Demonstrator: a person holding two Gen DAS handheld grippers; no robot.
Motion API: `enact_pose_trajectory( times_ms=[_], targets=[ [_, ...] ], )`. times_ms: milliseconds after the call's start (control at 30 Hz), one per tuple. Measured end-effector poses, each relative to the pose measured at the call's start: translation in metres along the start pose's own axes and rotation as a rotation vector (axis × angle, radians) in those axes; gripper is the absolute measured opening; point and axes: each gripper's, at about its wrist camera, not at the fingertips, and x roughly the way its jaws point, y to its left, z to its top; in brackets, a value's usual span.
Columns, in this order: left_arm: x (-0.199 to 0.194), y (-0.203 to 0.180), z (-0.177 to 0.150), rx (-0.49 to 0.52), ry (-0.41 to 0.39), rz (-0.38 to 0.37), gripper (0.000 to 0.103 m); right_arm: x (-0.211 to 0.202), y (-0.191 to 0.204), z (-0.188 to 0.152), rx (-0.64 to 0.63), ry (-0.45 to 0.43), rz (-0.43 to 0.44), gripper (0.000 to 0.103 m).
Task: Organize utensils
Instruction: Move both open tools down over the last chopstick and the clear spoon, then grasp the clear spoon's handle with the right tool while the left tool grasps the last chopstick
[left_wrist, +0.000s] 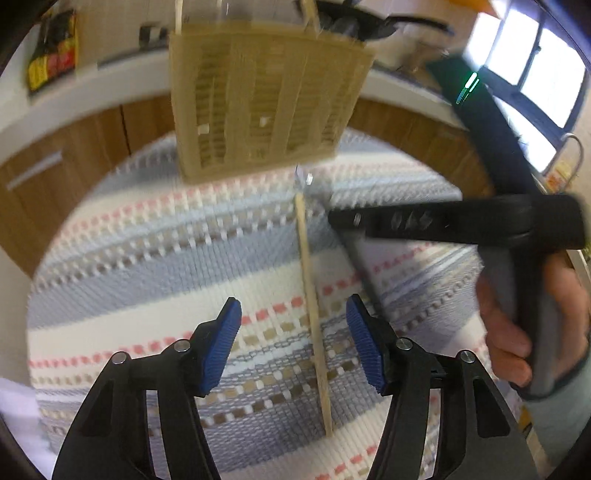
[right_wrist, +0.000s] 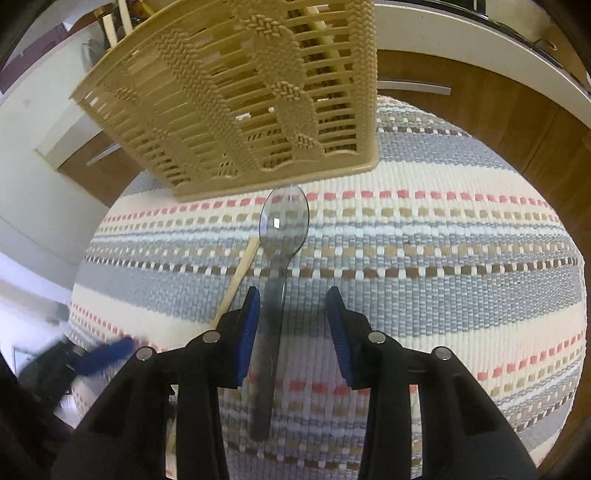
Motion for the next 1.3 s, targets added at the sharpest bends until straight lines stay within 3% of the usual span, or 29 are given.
enact_pose_trajectory(
  times_ms=[67, 133, 200, 333, 467, 567, 667, 733, 767, 1033, 1100, 1200, 1267, 1300],
  targets=[
    [0.012, -0.002, 0.0, -0.006, 0.019, 0.0, 0.044, 0.002, 0.004, 0.001, -0.005, -0.006, -0.022, 0.033],
    [0.015, -0.012, -0.001, 0.043, 0.012, 0.07, 0.037, 0.004, 0.01, 0.003, -0.021, -0.006, -0.046, 0.027],
    [0.018, -0.019, 0.0, 0.078, 0.025, 0.13, 0.035, 0.005, 0.018, 0.003, -0.033, -0.011, -0.057, 0.026],
    [0.022, -0.029, 0.0, 0.107, 0.036, 0.195, 0.035, 0.008, 0.034, -0.003, -0.08, -0.012, -0.07, 0.012],
    [0.021, -0.032, -0.002, 0.087, 0.039, 0.155, 0.04, 0.008, 0.042, -0.021, -0.071, -0.011, -0.047, 0.008],
    [0.021, -0.036, -0.007, 0.1, 0.038, 0.177, 0.039, 0.001, 0.032, -0.033, -0.027, -0.007, -0.011, 0.005],
    [0.022, -0.043, -0.009, 0.132, 0.034, 0.212, 0.03, -0.009, 0.021, -0.047, 0.003, -0.018, 0.009, 0.003],
    [0.022, -0.044, -0.009, 0.128, 0.027, 0.22, 0.004, -0.017, 0.019, -0.058, 0.012, -0.023, 0.02, 0.003],
    [0.022, -0.045, -0.009, 0.131, 0.027, 0.252, 0.003, -0.021, 0.016, -0.06, 0.014, -0.024, 0.021, 0.003],
    [-0.014, -0.021, -0.022, -0.053, -0.006, 0.168, 0.003, -0.05, 0.002, -0.083, -0.003, -0.045, 0.038, 0.003],
    [-0.021, -0.016, -0.025, -0.073, -0.012, 0.175, 0.004, -0.057, -0.001, -0.081, 0.004, -0.067, 0.063, 0.004],
    [-0.026, -0.011, -0.027, -0.084, -0.002, 0.186, 0.004, -0.058, -0.012, -0.073, 0.031, -0.036, 0.09, 0.014],
    [-0.024, -0.008, -0.03, -0.09, 0.021, 0.186, 0.005, -0.056, -0.011, -0.066, 0.032, -0.019, 0.096, 0.04],
    [-0.024, -0.007, -0.032, -0.091, 0.028, 0.181, 0.005, -0.053, -0.009, -0.063, 0.023, -0.017, 0.086, 0.047]
  ],
)
